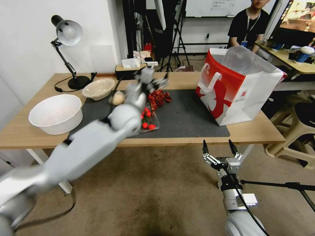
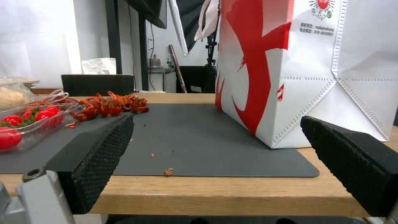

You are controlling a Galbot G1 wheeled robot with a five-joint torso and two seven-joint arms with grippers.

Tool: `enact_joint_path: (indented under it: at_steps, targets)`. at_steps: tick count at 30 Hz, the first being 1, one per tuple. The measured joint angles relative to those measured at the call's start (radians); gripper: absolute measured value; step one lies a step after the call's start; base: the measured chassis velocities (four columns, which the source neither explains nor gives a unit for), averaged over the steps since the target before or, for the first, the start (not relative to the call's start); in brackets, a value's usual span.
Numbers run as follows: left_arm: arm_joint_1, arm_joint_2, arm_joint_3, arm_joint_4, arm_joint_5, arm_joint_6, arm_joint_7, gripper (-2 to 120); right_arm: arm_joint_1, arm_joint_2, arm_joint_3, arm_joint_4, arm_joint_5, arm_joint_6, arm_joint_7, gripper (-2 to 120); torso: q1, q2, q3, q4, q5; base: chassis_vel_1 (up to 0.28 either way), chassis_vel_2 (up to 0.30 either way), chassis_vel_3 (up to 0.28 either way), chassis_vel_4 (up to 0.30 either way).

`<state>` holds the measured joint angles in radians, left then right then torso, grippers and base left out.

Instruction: Pick up the trash from the table and place it into the takeout bag.

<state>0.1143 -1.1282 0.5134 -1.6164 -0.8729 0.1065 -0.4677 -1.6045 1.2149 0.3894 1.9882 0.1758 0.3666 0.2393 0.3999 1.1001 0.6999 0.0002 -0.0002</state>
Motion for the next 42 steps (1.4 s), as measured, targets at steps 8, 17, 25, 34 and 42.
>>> enact_joint_path:
  at_steps: [8, 17, 25, 34, 42]
  targets:
    - [0.441, 0.232, -0.291, -0.239, 0.141, -0.028, -0.018, 100, 0.000, -0.008, -0.002, 0.008, 0.005, -0.001, -0.001, 100, 0.000, 0.000, 0.000, 0.0003, -0.0002, 0.000, 0.000, 0.000, 0.000]
    - [1.029, 0.252, -0.708, -0.435, 0.302, -0.133, 0.022, 100, 0.000, -0.025, -0.012, 0.025, 0.011, -0.001, -0.004, 100, 0.000, 0.000, 0.000, -0.0002, -0.0002, 0.000, 0.000, 0.000, 0.000]
    - [1.234, 0.206, -0.830, -0.487, 0.369, -0.208, 0.070, 100, -0.016, -0.018, -0.003, 0.039, 0.010, -0.002, -0.004, 100, 0.000, 0.000, 0.000, -0.0004, 0.0002, 0.000, 0.000, 0.000, 0.000]
    - [1.448, 0.132, -0.921, -0.495, 0.424, -0.339, 0.103, 100, -0.027, -0.013, 0.000, 0.046, 0.005, -0.001, -0.004, 100, 0.000, 0.000, 0.000, 0.0000, 0.0000, 0.000, 0.000, 0.000, 0.000]
    - [1.529, 0.097, -0.950, -0.467, 0.440, -0.406, 0.162, 100, -0.026, -0.012, -0.001, 0.047, 0.003, -0.003, -0.003, 100, 0.000, 0.000, 0.000, -0.0001, 0.0002, 0.000, 0.000, 0.000, 0.000]
